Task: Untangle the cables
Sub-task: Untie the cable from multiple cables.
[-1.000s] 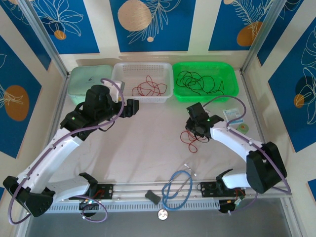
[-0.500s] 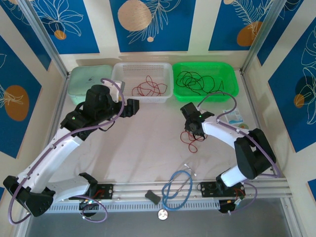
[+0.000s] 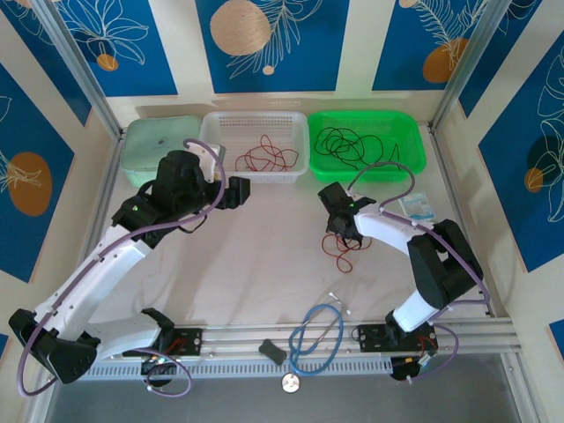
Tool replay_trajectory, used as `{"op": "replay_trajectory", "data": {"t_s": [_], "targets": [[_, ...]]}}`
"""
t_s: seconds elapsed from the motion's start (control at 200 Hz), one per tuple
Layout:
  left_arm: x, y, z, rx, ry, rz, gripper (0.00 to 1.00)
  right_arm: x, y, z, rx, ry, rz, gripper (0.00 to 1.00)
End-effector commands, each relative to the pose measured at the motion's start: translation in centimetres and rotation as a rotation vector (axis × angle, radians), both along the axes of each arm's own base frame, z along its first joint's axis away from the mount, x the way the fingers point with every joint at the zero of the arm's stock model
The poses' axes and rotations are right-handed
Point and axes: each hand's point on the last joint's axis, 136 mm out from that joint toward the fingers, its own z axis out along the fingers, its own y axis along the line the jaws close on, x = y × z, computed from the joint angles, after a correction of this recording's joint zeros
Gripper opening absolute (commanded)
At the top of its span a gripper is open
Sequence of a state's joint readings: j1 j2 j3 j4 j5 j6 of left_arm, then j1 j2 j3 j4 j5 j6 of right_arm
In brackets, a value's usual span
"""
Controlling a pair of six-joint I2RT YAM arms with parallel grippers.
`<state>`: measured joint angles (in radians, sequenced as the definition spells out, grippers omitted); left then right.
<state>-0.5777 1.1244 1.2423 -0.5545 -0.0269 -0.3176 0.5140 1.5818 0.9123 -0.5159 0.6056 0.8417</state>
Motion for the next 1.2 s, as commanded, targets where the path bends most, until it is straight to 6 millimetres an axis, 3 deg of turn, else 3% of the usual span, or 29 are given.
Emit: {"op": "replay_trajectory", "data": {"t_s": [0.0,0.1,0.3,0.385,0.525,0.695,0.895,0.98,1.196], "targets": [[0.5,0.3,1.7,-0.025,-0.037,0.022,0.88,0.8,0.3,1.2,-0.005,-0.026,0.014,0.00],[0.5,0.3,1.6,-0.020,-0.034,0.021,0.88,0.6,1.3,3.9,0.039,-0.052,0.055,0.00],[0.5,-0.7,0.4,-0.030,-0.023,-0.030,0.88,0.1,3.2,15.0,0.248,-0.251,0.172,0.00],[0.2,-2.1,-0.2,-0.064,-0.013,-0.097,0.87,-0.5,3.3,18.8,0.363,-0.315,0.204,0.00],[-0.7,-5.0,0.0,-0.160,-0.016,-0.238,0.87,-1.3,3.5,23.1,0.546,-0.380,0.240,0.00],[-2.6,-9.4,0.3,-0.245,-0.028,-0.427,0.88,-1.6,3.9,26.1,0.688,-0.427,0.264,0.00],[-4.4,-14.5,-2.0,-0.199,0.005,-0.563,0.88,-1.6,5.0,28.5,0.773,-0.455,0.311,0.00],[-3.8,-15.8,-3.4,-0.186,0.033,-0.541,0.88,-1.7,5.2,28.9,0.791,-0.460,0.320,0.00],[-0.7,-16.5,-7.6,-0.165,0.128,-0.393,0.87,-2.8,5.3,29.3,0.827,-0.471,0.330,0.00]]}}
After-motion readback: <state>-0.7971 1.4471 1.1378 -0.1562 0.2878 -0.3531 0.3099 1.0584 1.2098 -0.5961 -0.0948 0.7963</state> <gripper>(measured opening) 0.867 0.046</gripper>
